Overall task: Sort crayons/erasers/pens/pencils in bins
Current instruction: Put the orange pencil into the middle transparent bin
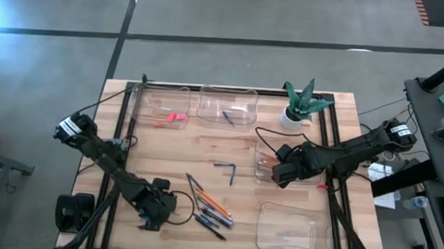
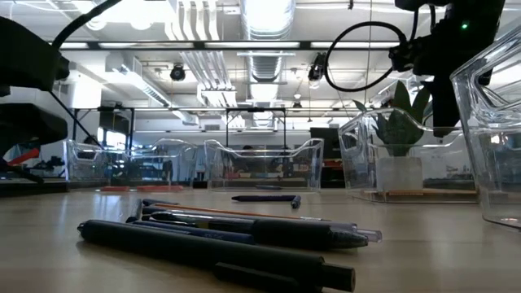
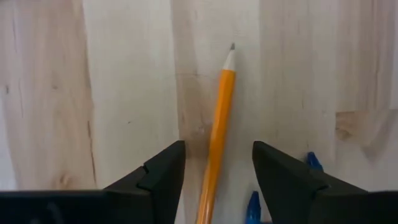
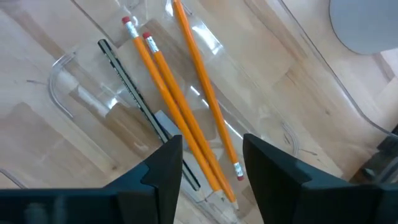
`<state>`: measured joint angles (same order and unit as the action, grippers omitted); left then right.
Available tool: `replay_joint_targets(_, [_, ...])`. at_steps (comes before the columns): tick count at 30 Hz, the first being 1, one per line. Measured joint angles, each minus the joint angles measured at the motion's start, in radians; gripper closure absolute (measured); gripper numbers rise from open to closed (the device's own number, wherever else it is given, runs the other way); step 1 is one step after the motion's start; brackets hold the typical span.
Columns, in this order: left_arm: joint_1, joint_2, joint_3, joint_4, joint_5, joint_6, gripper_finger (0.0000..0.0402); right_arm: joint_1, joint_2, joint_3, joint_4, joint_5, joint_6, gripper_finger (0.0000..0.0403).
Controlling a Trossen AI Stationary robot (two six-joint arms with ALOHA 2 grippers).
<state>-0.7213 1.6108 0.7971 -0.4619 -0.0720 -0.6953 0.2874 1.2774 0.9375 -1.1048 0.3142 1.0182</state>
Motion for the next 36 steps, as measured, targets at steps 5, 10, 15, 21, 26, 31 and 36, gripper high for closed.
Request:
replay_joint_targets(5, [0.004,0.032,0.0,-0.029,-0.013,-0.092,0.029,0.0,0.0,0.0,0.006,0.0,0.019,0.0254])
replay_joint_targets(10, [0.005,0.076,0.0,-0.062,-0.019,-0.136,0.0366,0.0,0.0,0.0,0.012,0.0,0.021,0.0259])
replay_joint_targets(15, [0.009,0.093,0.002,-0.067,-0.019,-0.136,0.0393,0.0,0.0,0.0,0.015,0.0,0.022,0.0257])
replay_joint_targets(21, [0.01,0.076,-0.003,-0.069,-0.049,-0.137,0.0392,0.0,0.0,0.0,0.018,0.0,0.023,0.0263])
replay_joint_targets(26, [0.012,0.039,-0.005,-0.09,-0.084,-0.137,0.0393,0.0,0.0,0.001,0.019,0.0,0.033,0.0266])
replay_joint_targets(31, [0.027,-0.012,-0.005,-0.148,-0.123,-0.14,0.0393,0.0,0.0,0.002,0.021,0.0,0.038,0.0261])
replay_joint_targets(36, [0.049,-0.073,-0.015,-0.22,-0.166,-0.138,0.0394,0.0,0.0,0.002,0.022,0.0,0.04,0.0259])
